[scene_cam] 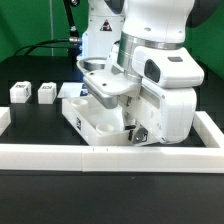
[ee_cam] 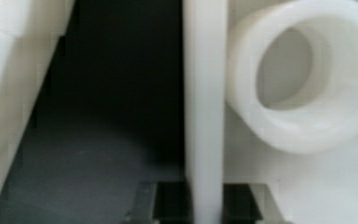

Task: Assemble square table

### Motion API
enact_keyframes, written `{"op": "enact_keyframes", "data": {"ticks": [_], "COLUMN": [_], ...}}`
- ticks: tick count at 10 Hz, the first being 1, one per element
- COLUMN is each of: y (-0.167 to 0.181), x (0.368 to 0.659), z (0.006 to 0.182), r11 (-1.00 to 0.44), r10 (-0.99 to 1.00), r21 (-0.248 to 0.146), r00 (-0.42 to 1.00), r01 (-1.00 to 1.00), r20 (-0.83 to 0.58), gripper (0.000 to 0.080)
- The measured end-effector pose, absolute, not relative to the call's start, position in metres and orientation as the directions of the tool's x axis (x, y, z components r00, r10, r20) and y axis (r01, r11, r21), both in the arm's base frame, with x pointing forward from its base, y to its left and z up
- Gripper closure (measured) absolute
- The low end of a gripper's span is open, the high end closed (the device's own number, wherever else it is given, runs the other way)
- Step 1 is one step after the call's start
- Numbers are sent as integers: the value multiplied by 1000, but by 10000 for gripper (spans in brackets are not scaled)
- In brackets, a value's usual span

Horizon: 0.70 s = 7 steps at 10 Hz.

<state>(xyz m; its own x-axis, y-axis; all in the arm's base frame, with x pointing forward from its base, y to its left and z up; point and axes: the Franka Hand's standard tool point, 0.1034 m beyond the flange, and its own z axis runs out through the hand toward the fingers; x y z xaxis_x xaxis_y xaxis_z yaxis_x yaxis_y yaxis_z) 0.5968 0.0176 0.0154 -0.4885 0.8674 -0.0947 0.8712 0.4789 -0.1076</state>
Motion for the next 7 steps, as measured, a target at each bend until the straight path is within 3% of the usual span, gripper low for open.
{"op": "enact_keyframes", "data": {"ticks": [2, 4, 5, 6, 7], "y": [28, 49, 57, 63, 62], "x": [593, 599, 601, 598, 596], "z": [14, 14, 14, 14, 13], "r11": [629, 722, 781, 833, 883], "r10": [763, 678, 607, 538, 460], "r21": [-147, -148, -173, -169, -133], "r00": [-642, -734, -795, -842, -887], "r01": [764, 676, 600, 527, 451], "r20": [-76, -46, -16, 26, 43], "gripper": [736, 736, 736, 736, 736]}}
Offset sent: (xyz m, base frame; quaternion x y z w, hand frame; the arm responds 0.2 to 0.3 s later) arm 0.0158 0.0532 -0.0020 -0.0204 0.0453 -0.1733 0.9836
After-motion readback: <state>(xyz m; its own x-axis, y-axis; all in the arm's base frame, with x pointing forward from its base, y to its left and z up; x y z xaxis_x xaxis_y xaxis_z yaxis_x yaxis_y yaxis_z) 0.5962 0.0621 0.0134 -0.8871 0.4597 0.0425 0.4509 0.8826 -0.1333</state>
